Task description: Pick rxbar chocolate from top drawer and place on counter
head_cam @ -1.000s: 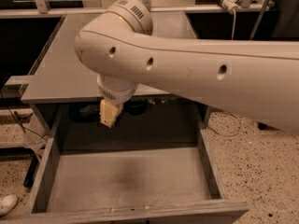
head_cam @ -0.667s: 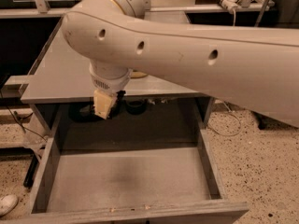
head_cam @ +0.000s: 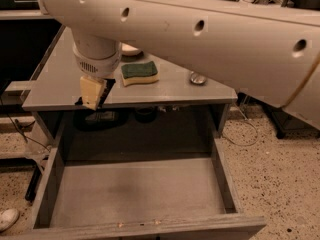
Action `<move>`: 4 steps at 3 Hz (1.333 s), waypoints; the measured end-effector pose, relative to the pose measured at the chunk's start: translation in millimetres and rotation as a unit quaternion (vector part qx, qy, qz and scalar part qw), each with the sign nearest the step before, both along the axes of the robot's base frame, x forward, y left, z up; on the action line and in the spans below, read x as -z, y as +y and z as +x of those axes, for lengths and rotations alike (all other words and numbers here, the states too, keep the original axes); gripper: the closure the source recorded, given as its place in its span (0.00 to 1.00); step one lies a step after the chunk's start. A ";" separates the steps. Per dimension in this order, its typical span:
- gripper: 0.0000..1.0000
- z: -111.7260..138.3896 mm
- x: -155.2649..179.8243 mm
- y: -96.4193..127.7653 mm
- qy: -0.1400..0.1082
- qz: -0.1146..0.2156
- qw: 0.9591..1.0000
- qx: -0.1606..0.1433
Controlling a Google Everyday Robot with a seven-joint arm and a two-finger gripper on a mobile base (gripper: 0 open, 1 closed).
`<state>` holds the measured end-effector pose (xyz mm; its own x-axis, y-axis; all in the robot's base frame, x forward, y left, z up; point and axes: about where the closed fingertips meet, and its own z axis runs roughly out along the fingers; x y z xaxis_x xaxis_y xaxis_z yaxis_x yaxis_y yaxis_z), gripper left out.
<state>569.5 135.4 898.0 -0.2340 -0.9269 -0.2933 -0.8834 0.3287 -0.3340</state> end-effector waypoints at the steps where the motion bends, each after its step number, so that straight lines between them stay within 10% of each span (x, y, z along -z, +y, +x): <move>1: 1.00 0.2 -0.1 0.1 0.000 0.000 1.000 0.000; 4: 1.00 63.0 -21.6 43.0 -0.051 0.042 0.996 -0.056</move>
Offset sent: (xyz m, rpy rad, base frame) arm 0.0349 0.0180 0.0068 0.0570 -0.0623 0.0307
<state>632.5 178.4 919.6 -0.0959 -0.9164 -0.3887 -0.8790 0.2612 -0.3988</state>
